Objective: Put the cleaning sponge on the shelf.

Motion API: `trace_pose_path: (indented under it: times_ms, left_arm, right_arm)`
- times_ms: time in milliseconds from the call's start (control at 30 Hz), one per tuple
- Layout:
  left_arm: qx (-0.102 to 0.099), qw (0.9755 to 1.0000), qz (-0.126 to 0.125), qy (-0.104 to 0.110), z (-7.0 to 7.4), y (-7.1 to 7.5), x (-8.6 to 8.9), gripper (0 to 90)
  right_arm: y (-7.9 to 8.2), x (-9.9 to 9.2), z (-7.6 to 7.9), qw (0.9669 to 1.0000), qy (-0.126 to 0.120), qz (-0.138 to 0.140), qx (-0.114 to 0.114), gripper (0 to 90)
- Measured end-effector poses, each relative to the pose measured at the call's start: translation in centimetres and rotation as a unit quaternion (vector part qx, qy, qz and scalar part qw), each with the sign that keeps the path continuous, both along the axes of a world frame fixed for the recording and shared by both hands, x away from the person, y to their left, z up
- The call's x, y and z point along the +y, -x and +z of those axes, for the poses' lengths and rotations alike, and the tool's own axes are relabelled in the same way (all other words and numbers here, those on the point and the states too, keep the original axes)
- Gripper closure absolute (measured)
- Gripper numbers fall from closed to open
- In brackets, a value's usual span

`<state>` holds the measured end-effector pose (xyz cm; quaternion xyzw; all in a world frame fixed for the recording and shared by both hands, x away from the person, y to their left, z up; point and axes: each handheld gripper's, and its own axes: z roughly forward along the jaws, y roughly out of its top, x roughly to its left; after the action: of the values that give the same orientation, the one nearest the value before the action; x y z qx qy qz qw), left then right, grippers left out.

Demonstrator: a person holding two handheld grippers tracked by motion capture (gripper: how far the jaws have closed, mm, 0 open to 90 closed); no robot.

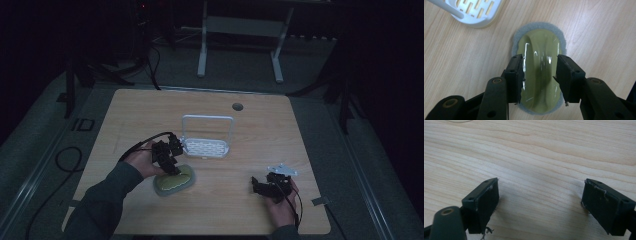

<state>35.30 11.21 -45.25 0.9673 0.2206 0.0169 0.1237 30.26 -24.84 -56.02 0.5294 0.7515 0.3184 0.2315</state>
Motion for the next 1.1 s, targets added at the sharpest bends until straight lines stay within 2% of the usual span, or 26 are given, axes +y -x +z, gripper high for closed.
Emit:
trace_pose_path:
  times_ms: [833, 1100]
  left_arm:
    - [0.045, 0.9986, 0.002, -0.029, -1.4, -0.7, -0.5, 55.3]
    - [0.057, 0.9973, -0.006, -0.044, -1.8, -1.0, -0.7, 58.8]
  right_arm:
    - [0.0, 0.0, 0.0, 1.0000, 0.000, 0.000, 0.000, 14.0]
    - [0.0, 0.0, 0.0, 1.0000, 0.000, 0.000, 0.001, 14.0]
